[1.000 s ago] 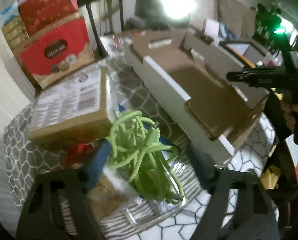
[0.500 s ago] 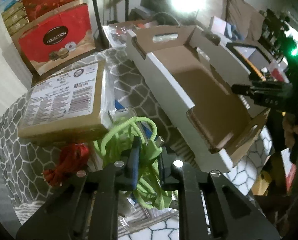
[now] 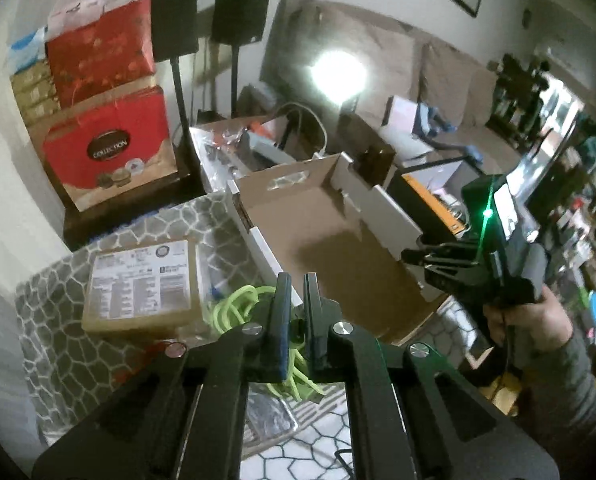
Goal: Organize objects
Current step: 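Close the left gripper on the lime-green cable, then lift the green cable with the left gripper and carry it into the box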
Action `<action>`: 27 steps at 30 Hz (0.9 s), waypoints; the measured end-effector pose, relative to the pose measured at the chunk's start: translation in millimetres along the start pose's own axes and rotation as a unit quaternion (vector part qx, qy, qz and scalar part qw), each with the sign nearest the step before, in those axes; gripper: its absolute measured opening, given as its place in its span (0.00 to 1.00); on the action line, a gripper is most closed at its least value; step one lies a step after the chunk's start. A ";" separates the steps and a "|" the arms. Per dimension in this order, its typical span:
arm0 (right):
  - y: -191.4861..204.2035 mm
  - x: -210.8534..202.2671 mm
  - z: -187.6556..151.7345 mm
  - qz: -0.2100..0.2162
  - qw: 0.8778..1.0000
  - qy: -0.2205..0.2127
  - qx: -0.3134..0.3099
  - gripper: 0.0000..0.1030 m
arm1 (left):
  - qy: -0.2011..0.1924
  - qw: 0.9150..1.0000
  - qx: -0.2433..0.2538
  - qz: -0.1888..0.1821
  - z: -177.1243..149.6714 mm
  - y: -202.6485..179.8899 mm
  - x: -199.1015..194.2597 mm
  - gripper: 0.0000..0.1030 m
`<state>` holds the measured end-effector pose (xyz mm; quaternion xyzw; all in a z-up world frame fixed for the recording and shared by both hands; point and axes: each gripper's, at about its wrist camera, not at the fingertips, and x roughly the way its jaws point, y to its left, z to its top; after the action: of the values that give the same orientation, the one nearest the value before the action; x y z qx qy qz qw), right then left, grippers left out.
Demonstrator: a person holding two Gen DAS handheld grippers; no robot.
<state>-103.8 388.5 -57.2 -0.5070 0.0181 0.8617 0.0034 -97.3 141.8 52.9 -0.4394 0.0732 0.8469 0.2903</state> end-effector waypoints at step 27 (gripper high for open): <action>1.2 5.1 -5.0 0.004 1.000 0.010 0.008 0.11 | 0.087 0.992 -0.091 -0.030 -52.4 38.1 86.2 0.48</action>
<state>-101.9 387.1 -64.0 -0.5158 0.0268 0.8563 0.0037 -120.1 127.5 -51.5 -0.5376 0.0076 0.7998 0.2669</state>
